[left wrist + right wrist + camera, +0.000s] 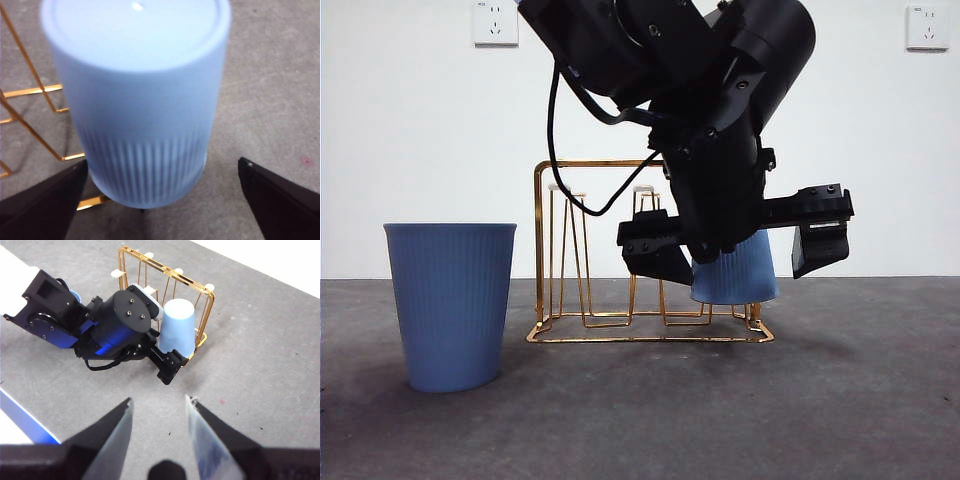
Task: Pick up cup 1,put cup 1 in the cup rack,pick up cup 2,put cup 2 in the cup rack
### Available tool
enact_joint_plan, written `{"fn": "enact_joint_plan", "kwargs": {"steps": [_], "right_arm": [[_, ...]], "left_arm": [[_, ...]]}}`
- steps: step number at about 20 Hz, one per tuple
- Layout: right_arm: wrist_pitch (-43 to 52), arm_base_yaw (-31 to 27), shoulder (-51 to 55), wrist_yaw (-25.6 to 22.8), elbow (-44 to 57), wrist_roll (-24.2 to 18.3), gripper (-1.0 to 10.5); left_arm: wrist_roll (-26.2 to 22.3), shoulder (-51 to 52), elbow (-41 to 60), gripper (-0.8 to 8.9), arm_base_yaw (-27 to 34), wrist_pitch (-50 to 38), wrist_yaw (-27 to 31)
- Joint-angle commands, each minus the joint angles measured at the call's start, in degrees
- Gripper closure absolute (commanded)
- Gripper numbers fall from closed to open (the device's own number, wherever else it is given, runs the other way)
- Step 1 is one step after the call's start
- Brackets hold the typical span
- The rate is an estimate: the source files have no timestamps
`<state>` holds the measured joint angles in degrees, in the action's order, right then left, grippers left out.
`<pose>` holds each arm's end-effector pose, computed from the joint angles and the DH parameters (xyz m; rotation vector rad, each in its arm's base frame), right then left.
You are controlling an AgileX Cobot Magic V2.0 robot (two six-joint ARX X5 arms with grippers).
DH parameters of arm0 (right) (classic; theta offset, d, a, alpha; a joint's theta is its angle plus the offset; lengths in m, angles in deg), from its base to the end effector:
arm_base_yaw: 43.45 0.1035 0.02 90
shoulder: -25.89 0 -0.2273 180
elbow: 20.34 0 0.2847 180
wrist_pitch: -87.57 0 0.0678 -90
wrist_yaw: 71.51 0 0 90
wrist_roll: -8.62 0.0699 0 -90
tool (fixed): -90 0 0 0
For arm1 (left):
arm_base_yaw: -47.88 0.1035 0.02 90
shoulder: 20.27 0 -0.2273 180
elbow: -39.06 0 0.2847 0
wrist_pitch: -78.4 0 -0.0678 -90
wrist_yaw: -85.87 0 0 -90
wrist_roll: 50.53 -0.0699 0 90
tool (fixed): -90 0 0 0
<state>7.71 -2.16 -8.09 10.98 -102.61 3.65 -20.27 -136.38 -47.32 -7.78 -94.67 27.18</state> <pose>0.1095 0.0840 0.3713 -0.3133 0.4846 0.5971 0.2949 -0.3672 0.0903 -0.0676 0.5539 -0.2717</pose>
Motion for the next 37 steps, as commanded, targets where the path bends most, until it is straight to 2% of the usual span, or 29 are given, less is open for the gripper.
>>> {"fn": "enact_joint_plan", "kwargs": {"steps": [1, 7, 14, 17, 19, 21, 25, 28, 29, 33, 37], "right_arm": [[0.22, 0.00, 0.13, 0.07, -0.13, -0.20, 7.6], [0.26, 0.00, 0.13, 0.07, -0.13, -0.15, 7.6], [0.42, 0.00, 0.11, 0.13, -0.13, 0.70, 7.6], [2.16, 0.00, -0.20, 2.12, -0.13, 4.74, 7.6], [5.25, 0.00, -1.05, 5.35, -0.13, 8.35, 7.6], [8.48, 0.00, -3.08, 9.92, -0.13, 10.75, 7.6], [15.26, 0.00, -11.82, 19.04, -0.13, 14.03, 7.3], [22.03, 0.00, -22.03, 26.32, -0.13, 16.00, 4.8], [24.46, 0.02, -25.79, 27.50, -0.13, 16.59, 4.7], [35.58, 0.85, -41.62, 29.05, -0.13, 20.76, 4.7], [44.30, 2.86, -54.99, 28.22, -1.27, 24.52, 4.7]], "left_arm": [[2.45, -0.35, 0.28, 3.07, -0.17, 2.03, -0.85], [6.95, -0.24, 0.28, 3.07, -2.43, 11.32, -4.15], [8.04, 5.64, 0.28, 3.10, -8.41, 20.55, -7.67], [5.18, 14.60, 0.28, 3.11, -11.72, 28.92, -4.81], [2.62, 22.58, 0.28, 3.11, -13.75, 36.02, 0.31], [2.08, 31.56, 0.28, 3.11, -14.95, 43.04, 3.61], [0.00, 49.09, 0.28, 3.11, -15.21, 52.85, 3.76], [-0.52, 60.39, 0.28, 3.11, -15.21, 61.46, 3.10], [-0.50, 63.76, 0.28, 3.11, -15.21, 63.58, 2.93], [-0.39, 74.86, 0.28, 3.11, -15.21, 65.66, 2.64], [-0.52, 79.67, 0.28, 3.11, -15.21, 66.99, 2.67]]}}
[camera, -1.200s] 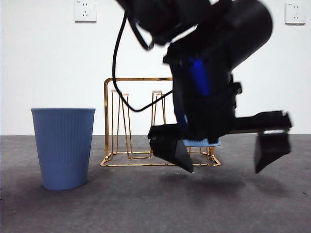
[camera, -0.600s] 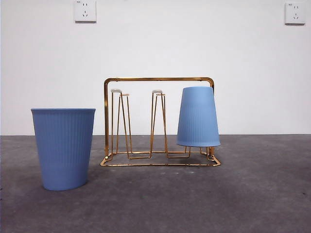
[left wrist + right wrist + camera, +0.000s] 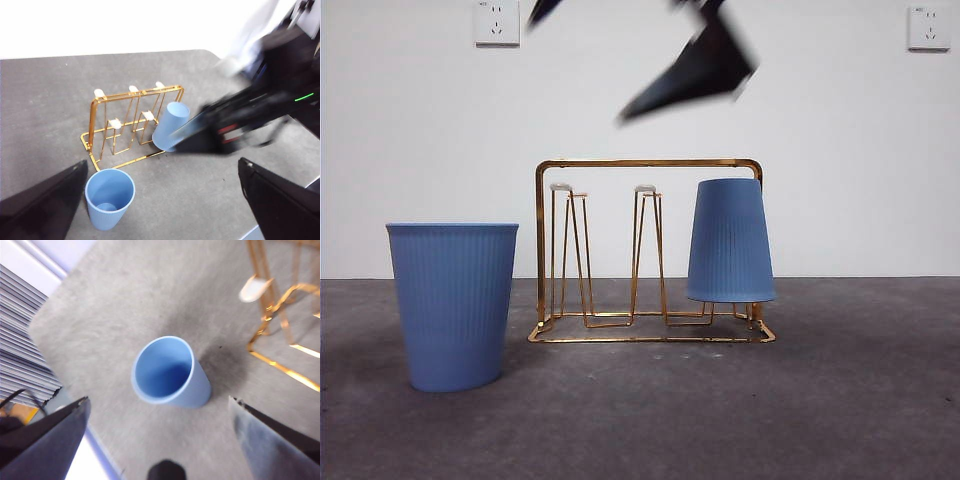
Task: Pick up cup 1,put cup 1 in the cup rack,pick up cup 2,put cup 2 in the cup rack
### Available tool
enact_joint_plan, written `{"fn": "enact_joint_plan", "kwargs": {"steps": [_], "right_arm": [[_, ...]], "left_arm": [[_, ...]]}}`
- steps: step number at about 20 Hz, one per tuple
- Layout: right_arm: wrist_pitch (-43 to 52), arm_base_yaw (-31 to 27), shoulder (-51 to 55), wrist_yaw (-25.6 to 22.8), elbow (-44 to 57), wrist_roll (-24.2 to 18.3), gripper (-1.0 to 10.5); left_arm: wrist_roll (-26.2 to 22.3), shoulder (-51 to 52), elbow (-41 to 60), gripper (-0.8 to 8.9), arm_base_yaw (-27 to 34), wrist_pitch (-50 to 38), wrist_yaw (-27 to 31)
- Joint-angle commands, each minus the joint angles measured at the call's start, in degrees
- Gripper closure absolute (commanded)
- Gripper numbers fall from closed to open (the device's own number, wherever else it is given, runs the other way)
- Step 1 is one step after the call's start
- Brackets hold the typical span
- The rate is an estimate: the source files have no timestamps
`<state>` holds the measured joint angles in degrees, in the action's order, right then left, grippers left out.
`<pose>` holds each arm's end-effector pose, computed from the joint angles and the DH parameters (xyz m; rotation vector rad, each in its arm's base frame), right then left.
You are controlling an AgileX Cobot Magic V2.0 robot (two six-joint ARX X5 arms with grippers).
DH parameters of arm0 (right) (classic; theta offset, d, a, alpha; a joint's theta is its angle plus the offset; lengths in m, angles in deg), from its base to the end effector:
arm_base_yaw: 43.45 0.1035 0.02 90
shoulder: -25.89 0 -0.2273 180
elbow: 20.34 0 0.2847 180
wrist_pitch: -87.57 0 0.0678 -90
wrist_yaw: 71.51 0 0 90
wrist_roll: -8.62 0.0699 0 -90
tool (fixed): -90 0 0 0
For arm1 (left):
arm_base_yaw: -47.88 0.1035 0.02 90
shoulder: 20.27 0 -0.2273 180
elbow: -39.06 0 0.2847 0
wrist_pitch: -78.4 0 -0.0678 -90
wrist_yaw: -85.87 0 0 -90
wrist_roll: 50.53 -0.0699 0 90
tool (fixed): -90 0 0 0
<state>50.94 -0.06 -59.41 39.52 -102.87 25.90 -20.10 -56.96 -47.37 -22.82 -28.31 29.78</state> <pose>0.2651 0.2851 0.2318 0.1182 0.8638 0.9586 0.0821 -0.1165 0.4063 -0.1796 0.4114 -0.5418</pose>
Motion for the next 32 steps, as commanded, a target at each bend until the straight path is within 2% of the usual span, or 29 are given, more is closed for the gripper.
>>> {"fn": "enact_joint_plan", "kwargs": {"steps": [1, 5, 9, 11, 13, 14, 16, 17, 19, 21, 23, 25, 28, 32], "right_arm": [[0.81, 1.44, -6.60, -1.27, -2.40, 2.27, 4.7], [-1.60, 3.93, -17.33, -5.27, -10.75, 2.08, 4.8], [-11.21, 4.98, -26.18, -10.86, -20.59, 0.44, 5.1], [-14.19, 5.03, -29.35, -11.63, -23.65, -0.94, 5.8], [-14.51, 5.03, -31.39, -11.65, -24.72, -0.94, 5.8], [-14.45, 5.03, -32.02, -11.67, -24.72, -0.96, 6.3], [-14.29, 5.03, -32.83, -11.28, -24.72, -2.32, 8.5], [-13.88, 5.03, -32.98, -10.82, -24.72, -3.28, 9.0], [-12.74, 5.03, -32.96, -8.94, -24.72, -4.00, 9.6], [-12.72, 5.03, -32.70, -7.54, -24.72, -4.00, 9.6], [-14.51, 5.03, -31.01, -7.80, -24.72, -5.18, 9.6], [-17.79, 5.03, -27.04, -9.46, -24.72, -8.11, 9.6], [-24.06, 5.03, -16.39, -17.00, -24.72, -13.35, 9.6], [-26.21, 5.03, 2.78, -24.00, -24.72, -16.59, 9.6]], "left_arm": [[-0.70, 0.44, 0.33, 3.11, -0.17, 1.44, 0.15], [-0.76, -0.61, 0.33, 3.11, -0.17, 3.87, 0.20], [-2.23, -1.66, 0.33, 3.11, -0.17, 3.96, 0.17], [-2.21, -1.86, 0.33, 3.11, -0.17, 3.91, 0.17], [-2.14, -1.86, 0.33, 3.11, -0.17, 3.78, 0.22], [-2.12, -1.86, 0.33, 3.11, -0.17, 3.56, 0.22], [-1.95, -1.92, 0.33, 3.11, -0.17, 3.52, 0.20], [-1.84, -2.10, 0.33, 3.11, -0.17, 3.50, 0.20], [-1.27, -2.45, 0.33, 3.11, -0.17, 3.48, 0.20], [-0.48, -3.04, 0.33, 3.11, -0.17, 3.43, 0.20], [-0.44, -3.72, 0.35, 3.11, -0.17, 2.14, 0.20], [-0.76, -4.33, 0.35, 3.11, -0.17, 0.24, 0.20], [-0.90, -5.11, 0.35, 3.11, -0.17, -2.99, 0.22], [-4.20, -7.85, 0.35, 3.11, -0.13, -11.32, 0.17]]}}
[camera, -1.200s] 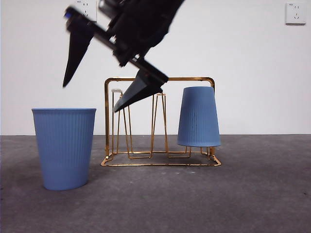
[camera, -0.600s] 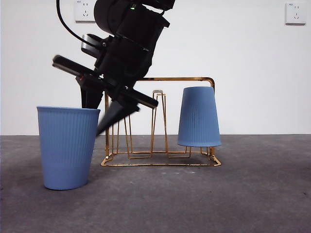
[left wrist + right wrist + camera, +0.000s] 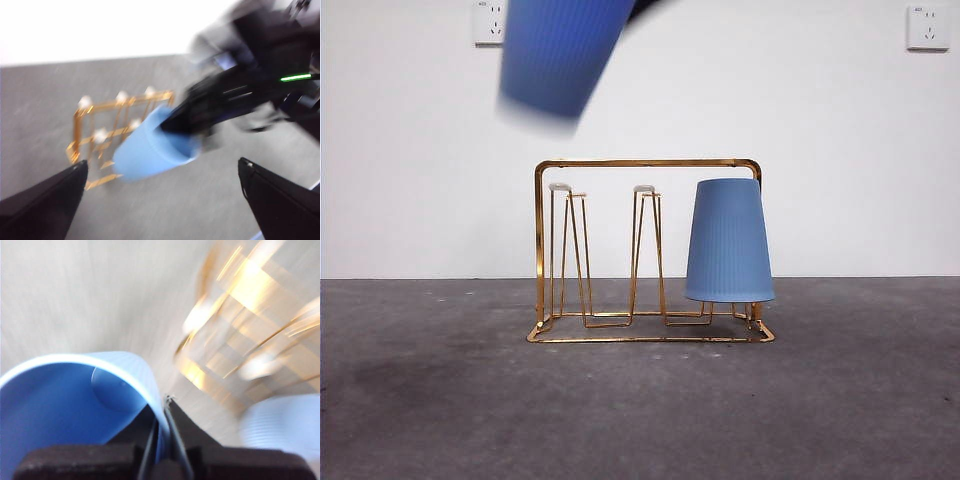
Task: Pick up cup 1,put cup 1 in the cup rack,pick up cup 2,put cup 2 in the cup rack
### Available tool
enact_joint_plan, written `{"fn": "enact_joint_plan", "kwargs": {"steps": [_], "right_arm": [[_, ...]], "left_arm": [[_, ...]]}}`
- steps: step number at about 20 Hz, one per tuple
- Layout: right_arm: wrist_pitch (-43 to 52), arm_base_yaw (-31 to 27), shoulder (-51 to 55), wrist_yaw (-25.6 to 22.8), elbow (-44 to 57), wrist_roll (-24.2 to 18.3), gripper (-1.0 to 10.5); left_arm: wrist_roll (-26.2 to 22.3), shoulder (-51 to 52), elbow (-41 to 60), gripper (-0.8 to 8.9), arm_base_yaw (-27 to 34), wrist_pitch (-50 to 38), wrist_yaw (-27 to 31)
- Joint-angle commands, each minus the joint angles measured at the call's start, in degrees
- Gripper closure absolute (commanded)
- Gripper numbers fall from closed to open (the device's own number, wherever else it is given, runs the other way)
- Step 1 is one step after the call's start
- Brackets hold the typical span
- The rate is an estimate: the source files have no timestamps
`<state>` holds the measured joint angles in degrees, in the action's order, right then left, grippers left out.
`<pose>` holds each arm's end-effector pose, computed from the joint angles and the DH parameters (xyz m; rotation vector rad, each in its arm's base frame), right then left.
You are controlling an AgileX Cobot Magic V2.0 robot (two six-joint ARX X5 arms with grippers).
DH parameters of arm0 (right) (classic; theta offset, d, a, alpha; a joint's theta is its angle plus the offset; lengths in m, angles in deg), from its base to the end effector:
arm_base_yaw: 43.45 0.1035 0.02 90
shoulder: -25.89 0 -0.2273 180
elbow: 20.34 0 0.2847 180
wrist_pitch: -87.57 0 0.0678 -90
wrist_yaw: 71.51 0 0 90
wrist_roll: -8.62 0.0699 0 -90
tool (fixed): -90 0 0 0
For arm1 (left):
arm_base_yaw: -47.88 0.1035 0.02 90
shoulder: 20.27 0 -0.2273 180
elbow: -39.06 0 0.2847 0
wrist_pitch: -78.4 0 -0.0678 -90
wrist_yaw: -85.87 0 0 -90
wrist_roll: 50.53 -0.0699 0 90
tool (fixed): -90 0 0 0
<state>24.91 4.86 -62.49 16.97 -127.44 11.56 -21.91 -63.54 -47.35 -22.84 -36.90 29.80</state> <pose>0.2557 0.2843 0.3265 -0.2854 0.7331 0.7557 0.0960 -0.1563 0.4077 -0.1775 0.3825 -0.5554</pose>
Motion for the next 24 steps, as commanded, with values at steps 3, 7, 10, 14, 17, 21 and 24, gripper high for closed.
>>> {"fn": "enact_joint_plan", "kwargs": {"steps": [3, 7, 10, 14, 17, 21, 24], "right_arm": [[-2.29, 0.11, 18.60, -4.79, -0.15, -5.16, 9.6], [-10.16, 0.11, 31.47, -11.98, 0.11, -9.49, 9.6], [-11.78, 0.11, 37.62, -15.76, 0.17, -10.88, 9.6], [-12.20, 0.11, 45.31, -20.26, 0.42, -12.46, 9.6], [-12.55, 0.11, 49.72, -24.59, 0.70, -14.19, 9.6], [-11.41, 0.11, 54.10, -26.99, 2.16, -18.12, 9.6], [-7.19, 0.11, 55.80, -27.69, 6.64, -20.13, 9.6]], "left_arm": [[-4.44, -5.73, 0.33, 3.11, 0.04, -10.12, -1.81], [-5.35, -15.17, 0.33, 3.11, 3.78, -21.38, -14.84], [-4.17, -21.16, 0.33, 3.11, 7.54, -30.93, -29.22], [4.66, -28.94, 0.33, 3.11, 12.20, -48.17, -55.41], [15.06, -34.71, 0.33, 3.11, 15.12, -63.39, -68.78], [29.18, -42.84, 0.33, 3.11, 15.43, -83.41, -74.90], [37.44, -48.92, 0.33, 3.11, 14.91, -95.62, -74.40]]}}
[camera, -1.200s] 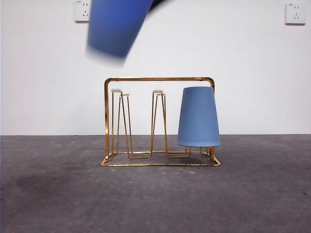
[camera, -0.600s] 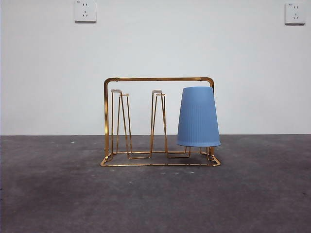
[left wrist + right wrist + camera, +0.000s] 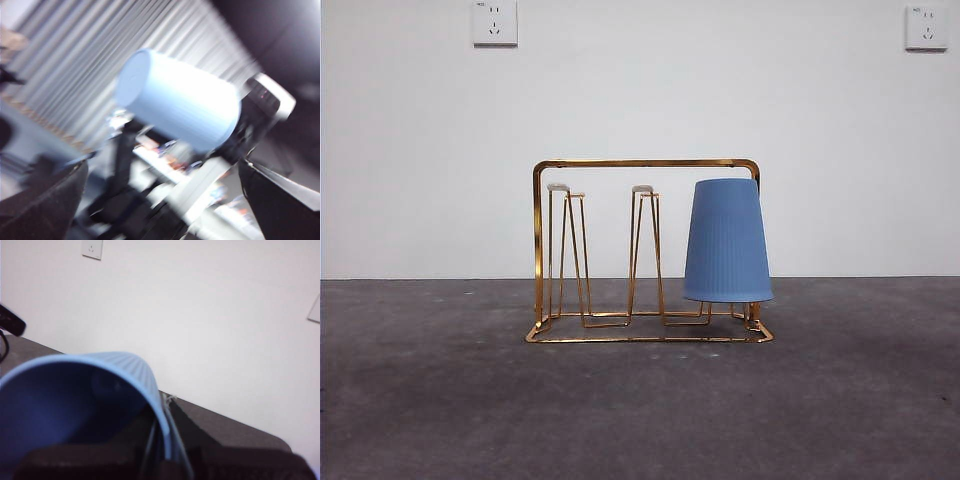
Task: Pick up cup 1,put cup 1 in the cup rack,pick up cup 2,put cup 2 in the cup rack
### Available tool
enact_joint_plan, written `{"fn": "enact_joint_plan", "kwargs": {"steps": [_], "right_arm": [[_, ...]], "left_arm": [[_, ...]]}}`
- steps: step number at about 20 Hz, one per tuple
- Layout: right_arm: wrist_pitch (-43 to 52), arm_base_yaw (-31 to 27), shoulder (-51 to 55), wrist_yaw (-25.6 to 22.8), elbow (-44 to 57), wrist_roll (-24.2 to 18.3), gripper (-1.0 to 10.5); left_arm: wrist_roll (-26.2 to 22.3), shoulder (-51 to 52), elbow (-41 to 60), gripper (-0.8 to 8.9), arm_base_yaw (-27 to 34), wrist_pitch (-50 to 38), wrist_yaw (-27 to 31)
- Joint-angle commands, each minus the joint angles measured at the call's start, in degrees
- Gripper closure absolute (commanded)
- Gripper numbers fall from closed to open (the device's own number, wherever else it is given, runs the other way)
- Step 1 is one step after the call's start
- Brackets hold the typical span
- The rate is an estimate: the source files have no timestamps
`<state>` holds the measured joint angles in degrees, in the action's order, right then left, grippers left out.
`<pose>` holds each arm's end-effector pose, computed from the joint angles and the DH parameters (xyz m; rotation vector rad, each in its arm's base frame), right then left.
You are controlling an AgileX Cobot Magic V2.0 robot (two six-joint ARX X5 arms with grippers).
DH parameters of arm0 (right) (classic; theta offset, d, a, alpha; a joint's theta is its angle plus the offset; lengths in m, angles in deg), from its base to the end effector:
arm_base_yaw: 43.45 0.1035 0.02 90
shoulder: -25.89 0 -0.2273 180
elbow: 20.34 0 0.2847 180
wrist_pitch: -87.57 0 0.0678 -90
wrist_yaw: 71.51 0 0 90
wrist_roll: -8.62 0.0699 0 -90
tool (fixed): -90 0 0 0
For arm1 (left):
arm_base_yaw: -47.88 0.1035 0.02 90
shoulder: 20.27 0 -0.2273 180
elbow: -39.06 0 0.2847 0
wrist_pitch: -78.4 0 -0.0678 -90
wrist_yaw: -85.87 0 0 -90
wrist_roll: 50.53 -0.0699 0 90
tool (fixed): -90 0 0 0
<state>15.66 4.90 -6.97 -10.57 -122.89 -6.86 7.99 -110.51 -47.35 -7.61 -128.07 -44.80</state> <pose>0.0630 0.0198 0.4888 -0.2919 -0.0153 0.3389 0.1984 -0.3690 0.3583 -0.8071 0.4405 -1.7252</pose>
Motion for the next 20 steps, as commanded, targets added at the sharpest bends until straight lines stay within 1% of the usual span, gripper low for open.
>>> {"fn": "enact_joint_plan", "kwargs": {"steps": [1, 4, 9, 12, 14, 16, 20], "right_arm": [[3.48, 0.07, 0.39, -0.35, 3.78, -1.92, 9.6], [10.93, 0.07, 0.44, -0.37, 10.84, -4.33, 9.6], [21.94, 0.07, 0.44, -0.28, 21.75, -6.32, 9.6], [28.85, 0.07, 0.44, 0.46, 26.71, -6.80, 9.6], [30.12, 0.07, 0.44, 1.16, 28.52, -6.80, 9.6], [30.42, 0.07, 0.42, 1.14, 29.75, -6.78, 9.6], [33.62, 0.07, 0.39, -0.57, 31.19, -6.75, 9.6]], "left_arm": [[8.81, -3.19, 0.33, 3.11, -0.50, -6.32, 0.83], [10.86, -5.55, 0.31, 3.11, -0.70, -9.27, 3.23], [11.17, -5.55, 0.31, 3.11, -0.24, -10.93, 7.85], [12.41, -5.55, 0.31, 3.11, 1.36, -11.82, 8.02], [12.39, -5.55, 0.31, 3.11, 1.88, -11.93, 9.22], [12.44, -5.55, 0.31, 3.11, 2.82, -12.46, 9.20], [12.33, -5.55, 0.31, 3.14, 3.34, -12.39, 9.40]]}}
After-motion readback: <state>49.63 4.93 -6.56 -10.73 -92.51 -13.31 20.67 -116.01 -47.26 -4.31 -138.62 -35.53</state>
